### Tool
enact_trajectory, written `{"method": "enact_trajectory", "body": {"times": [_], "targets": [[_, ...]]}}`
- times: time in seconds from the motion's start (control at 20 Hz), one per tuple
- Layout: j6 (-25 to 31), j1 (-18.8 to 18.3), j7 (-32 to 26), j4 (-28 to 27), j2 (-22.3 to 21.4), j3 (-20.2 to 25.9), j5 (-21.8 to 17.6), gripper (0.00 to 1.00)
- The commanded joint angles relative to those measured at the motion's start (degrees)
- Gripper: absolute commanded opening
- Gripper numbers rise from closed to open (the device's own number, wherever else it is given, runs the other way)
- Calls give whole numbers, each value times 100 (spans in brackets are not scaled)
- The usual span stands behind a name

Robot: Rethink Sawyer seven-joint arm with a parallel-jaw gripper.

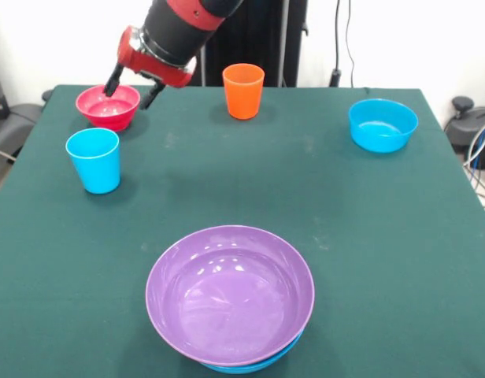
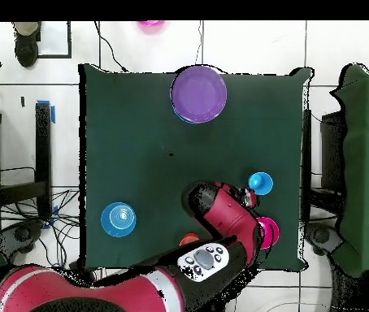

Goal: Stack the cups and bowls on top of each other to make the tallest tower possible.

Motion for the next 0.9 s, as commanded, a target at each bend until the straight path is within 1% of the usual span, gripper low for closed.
{"method": "enact_trajectory", "body": {"times": [0.05,0.1,0.25,0.45,0.55,0.7,0.75,0.9], "targets": [[-1443,-773,514,143,-225,2081,-1475,100],[-1432,-791,560,58,-181,2096,-1566,100],[-1557,-971,748,-20,-239,2265,-1856,100],[-1590,-1002,771,-116,-260,2253,-2222,100],[-1753,-1034,1064,-51,-171,2263,-2164,100],[-1810,-1182,1080,-112,-81,2451,-2324,100],[-1818,-1163,1085,-137,-51,2430,-2345,100],[-1899,-1291,1227,-113,-79,2572,-2366,100]]}}
